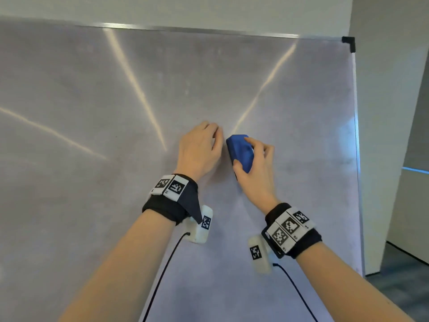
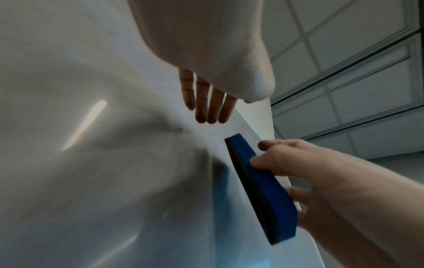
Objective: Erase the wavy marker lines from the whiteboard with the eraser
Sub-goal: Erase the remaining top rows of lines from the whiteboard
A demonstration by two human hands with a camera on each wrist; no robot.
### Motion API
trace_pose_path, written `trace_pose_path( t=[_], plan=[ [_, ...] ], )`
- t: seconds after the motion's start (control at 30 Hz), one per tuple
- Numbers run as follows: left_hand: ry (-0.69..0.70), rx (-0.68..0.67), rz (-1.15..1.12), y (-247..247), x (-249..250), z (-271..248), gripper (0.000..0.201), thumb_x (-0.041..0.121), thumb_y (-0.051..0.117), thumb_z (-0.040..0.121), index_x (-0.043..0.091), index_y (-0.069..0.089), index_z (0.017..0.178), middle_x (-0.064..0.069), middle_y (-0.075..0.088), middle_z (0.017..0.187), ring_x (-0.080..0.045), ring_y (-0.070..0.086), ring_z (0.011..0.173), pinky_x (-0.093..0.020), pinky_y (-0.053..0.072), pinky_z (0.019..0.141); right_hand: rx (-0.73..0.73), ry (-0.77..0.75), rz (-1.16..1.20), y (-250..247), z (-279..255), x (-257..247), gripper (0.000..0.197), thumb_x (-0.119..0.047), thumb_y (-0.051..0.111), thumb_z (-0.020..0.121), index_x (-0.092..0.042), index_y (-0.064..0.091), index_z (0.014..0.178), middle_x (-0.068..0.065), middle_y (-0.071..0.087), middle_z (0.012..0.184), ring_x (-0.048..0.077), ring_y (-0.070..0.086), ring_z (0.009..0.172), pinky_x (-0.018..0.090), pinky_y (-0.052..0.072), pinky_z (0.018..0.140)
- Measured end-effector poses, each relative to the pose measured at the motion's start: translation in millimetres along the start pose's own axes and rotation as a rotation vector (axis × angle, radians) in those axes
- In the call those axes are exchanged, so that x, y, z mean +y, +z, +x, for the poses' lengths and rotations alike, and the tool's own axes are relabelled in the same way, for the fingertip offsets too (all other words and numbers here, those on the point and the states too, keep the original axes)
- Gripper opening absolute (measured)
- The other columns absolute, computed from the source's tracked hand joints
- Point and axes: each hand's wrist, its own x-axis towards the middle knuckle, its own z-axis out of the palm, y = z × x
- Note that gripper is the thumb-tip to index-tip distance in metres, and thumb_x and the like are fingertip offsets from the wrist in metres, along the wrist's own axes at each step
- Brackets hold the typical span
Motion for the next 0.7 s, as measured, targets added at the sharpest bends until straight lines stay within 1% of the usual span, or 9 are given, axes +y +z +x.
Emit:
trace_pose_path(
  t=[0.1, 0.17, 0.23, 0.37, 0.47, 0.53, 0.6, 0.67, 0.7],
  plan=[
    [-0.049, -0.063, -0.033, -4.3, -16.3, -56.3, 0.031, 0.034, 0.038, 0.095, 0.015, 0.055, 0.076, 0.003, 0.048, 0.072, -0.028, 0.056, 0.063, -0.031, 0.033, 0.055, -0.065, 0.090, -0.011, 17.5, -44.0, -4.6, 0.054, -0.011, 0.061, 0.080, -0.021, 0.041, 0.129, -0.003, 0.033, 0.117, 0.015, 0.047, 0.108, 0.027, 0.041, 0.092],
    [-0.082, -0.138, -0.045, -5.0, -26.0, -98.5, 0.030, 0.034, 0.042, 0.096, 0.016, 0.053, 0.075, 0.003, 0.049, 0.070, -0.029, 0.055, 0.062, -0.029, 0.028, 0.056, -0.111, 0.144, -0.038, 28.2, -81.0, -5.0, 0.054, -0.011, 0.063, 0.079, -0.020, 0.042, 0.129, -0.003, 0.033, 0.115, 0.016, 0.048, 0.105, 0.023, 0.040, 0.088],
    [-0.108, -0.201, -0.050, -4.9, -30.6, -136.8, 0.031, 0.034, 0.042, 0.096, 0.015, 0.054, 0.075, 0.000, 0.055, 0.071, -0.027, 0.055, 0.063, -0.028, 0.028, 0.056, -0.160, 0.194, -0.074, 35.9, -118.0, -3.4, 0.054, -0.011, 0.064, 0.079, -0.018, 0.043, 0.128, -0.003, 0.033, 0.113, 0.016, 0.047, 0.103, 0.022, 0.040, 0.085],
    [-0.180, -0.324, -0.102, -3.8, -31.1, -215.4, 0.028, 0.034, 0.044, 0.096, 0.014, 0.054, 0.078, -0.001, 0.061, 0.074, -0.027, 0.055, 0.060, -0.029, 0.031, 0.053, -0.253, 0.288, -0.128, 43.8, -200.7, 10.1, 0.056, -0.013, 0.066, 0.077, -0.016, 0.042, 0.128, -0.001, 0.033, 0.112, 0.021, 0.047, 0.102, 0.031, 0.044, 0.086],
    [-0.258, -0.505, -0.101, 1.4, -26.9, -283.1, 0.025, 0.032, 0.047, 0.098, 0.013, 0.054, 0.082, -0.005, 0.062, 0.077, -0.030, 0.056, 0.064, -0.030, 0.031, 0.054, -0.361, 0.370, -0.209, 45.4, -264.9, 25.3, 0.057, -0.014, 0.067, 0.075, -0.016, 0.043, 0.127, 0.001, 0.035, 0.111, 0.019, 0.047, 0.095, 0.033, 0.045, 0.080],
    [-0.308, -0.650, -0.108, 6.8, -18.5, -330.7, 0.024, 0.032, 0.046, 0.098, 0.014, 0.056, 0.085, -0.006, 0.064, 0.081, -0.032, 0.059, 0.070, -0.031, 0.031, 0.056, -0.418, 0.447, -0.229, 42.6, -306.6, 34.8, 0.057, -0.012, 0.068, 0.075, -0.019, 0.046, 0.127, 0.001, 0.035, 0.108, 0.016, 0.045, 0.088, 0.028, 0.042, 0.075],
    [-0.361, -0.792, -0.120, 15.0, -6.9, -376.4, 0.025, 0.034, 0.043, 0.099, 0.016, 0.056, 0.089, -0.005, 0.066, 0.088, -0.033, 0.061, 0.079, -0.031, 0.033, 0.059, -0.464, 0.533, -0.254, 37.6, -346.7, 45.6, 0.057, -0.013, 0.068, 0.075, -0.020, 0.046, 0.127, 0.001, 0.035, 0.106, 0.015, 0.045, 0.084, 0.023, 0.037, 0.073],
    [-0.392, -0.903, -0.151, 27.2, 7.0, -421.5, 0.025, 0.035, 0.041, 0.100, 0.017, 0.055, 0.091, -0.004, 0.065, 0.093, -0.031, 0.061, 0.084, -0.032, 0.034, 0.062, -0.519, 0.619, -0.299, 30.0, -388.2, 60.9, 0.056, -0.015, 0.067, 0.076, -0.020, 0.046, 0.128, 0.001, 0.035, 0.106, 0.017, 0.046, 0.084, 0.021, 0.037, 0.071],
    [-0.398, -0.950, -0.170, 33.6, 13.9, -442.1, 0.024, 0.035, 0.040, 0.100, 0.017, 0.054, 0.092, -0.003, 0.065, 0.093, -0.029, 0.061, 0.084, -0.031, 0.035, 0.062, -0.546, 0.658, -0.312, 25.7, -408.0, 70.6, 0.055, -0.015, 0.066, 0.077, -0.020, 0.046, 0.128, 0.002, 0.035, 0.106, 0.019, 0.047, 0.085, 0.023, 0.040, 0.071]
  ],
)
